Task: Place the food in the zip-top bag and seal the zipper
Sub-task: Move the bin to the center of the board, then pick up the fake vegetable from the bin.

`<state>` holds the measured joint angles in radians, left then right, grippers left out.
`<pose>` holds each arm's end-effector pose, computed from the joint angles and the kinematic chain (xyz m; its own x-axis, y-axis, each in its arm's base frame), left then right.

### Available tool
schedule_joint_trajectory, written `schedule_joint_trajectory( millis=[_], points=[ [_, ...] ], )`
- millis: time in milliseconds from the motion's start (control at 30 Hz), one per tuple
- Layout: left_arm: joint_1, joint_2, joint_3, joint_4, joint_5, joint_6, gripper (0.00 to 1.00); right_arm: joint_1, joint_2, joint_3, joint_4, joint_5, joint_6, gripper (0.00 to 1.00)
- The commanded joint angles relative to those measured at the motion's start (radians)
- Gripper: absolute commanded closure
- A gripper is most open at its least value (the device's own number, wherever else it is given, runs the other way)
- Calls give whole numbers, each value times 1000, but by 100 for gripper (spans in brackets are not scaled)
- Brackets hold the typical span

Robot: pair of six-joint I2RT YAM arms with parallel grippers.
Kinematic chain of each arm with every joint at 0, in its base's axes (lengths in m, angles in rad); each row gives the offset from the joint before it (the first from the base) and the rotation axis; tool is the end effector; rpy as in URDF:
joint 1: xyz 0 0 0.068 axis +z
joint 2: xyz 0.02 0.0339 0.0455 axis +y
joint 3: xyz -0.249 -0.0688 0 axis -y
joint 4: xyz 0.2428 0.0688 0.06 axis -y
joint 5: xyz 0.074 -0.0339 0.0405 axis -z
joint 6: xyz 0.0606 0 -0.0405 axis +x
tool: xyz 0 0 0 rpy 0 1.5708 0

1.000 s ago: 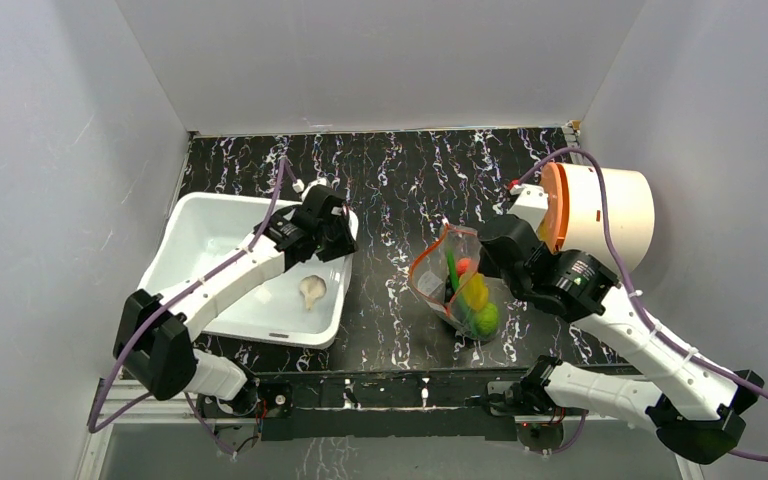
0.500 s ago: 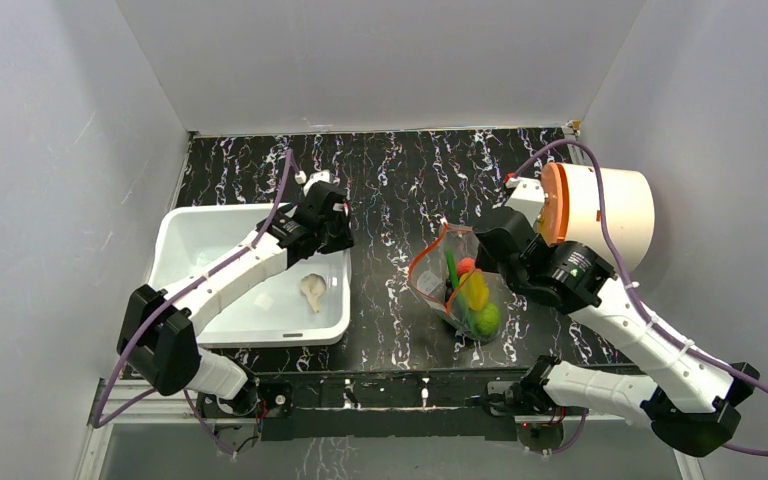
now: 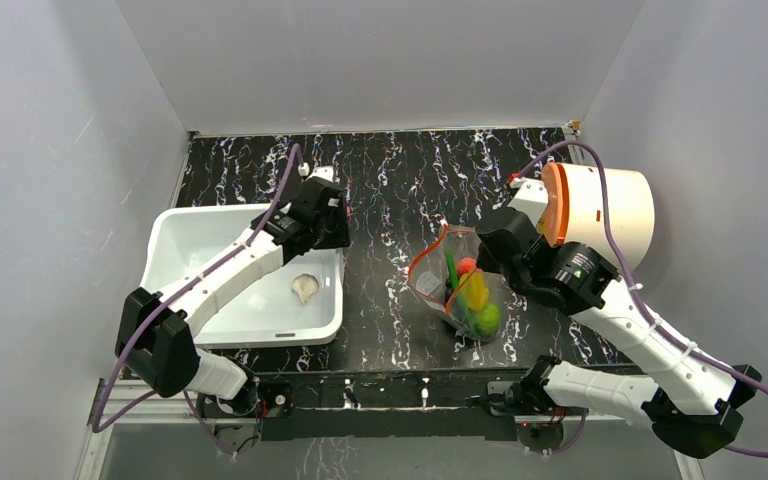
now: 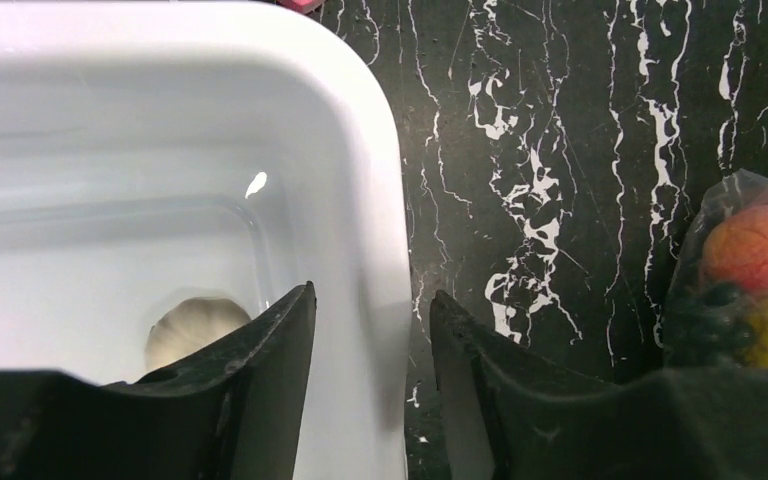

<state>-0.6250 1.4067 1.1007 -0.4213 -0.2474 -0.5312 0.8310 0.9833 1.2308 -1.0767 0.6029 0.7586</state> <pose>0.2747 -0.1799 0.2550 -0.6771 -0.1171 -0.7265 0.0881 0.9673 -0.2380 0.1510 0.1145 0.3470 -0.6017 0.1813 -0.7779 0.0878 0.9830 0.1612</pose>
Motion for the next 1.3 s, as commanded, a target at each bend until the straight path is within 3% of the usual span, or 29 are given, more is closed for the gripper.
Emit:
schedule_joint_trajectory(
  millis=[0,167,467,800,1167,1267],
  points=[
    [13,4,108,-114,-19,14,48,2,-38,-7,15,28,17,100],
    [13,-22,148,-153,-5,-28,40,2,-37,-19,37,19,3,100],
    [29,-146,112,-300,-33,-162,43,2,-21,-12,46,14,-48,100],
    [229,-245,-52,-324,179,-164,44,2,-21,-12,42,8,-22,100],
    [374,-163,-167,-240,368,-129,38,2,-17,-7,38,16,-23,100],
    [383,-142,-225,-206,360,-126,39,2,-22,-14,40,15,-23,100]
  ],
)
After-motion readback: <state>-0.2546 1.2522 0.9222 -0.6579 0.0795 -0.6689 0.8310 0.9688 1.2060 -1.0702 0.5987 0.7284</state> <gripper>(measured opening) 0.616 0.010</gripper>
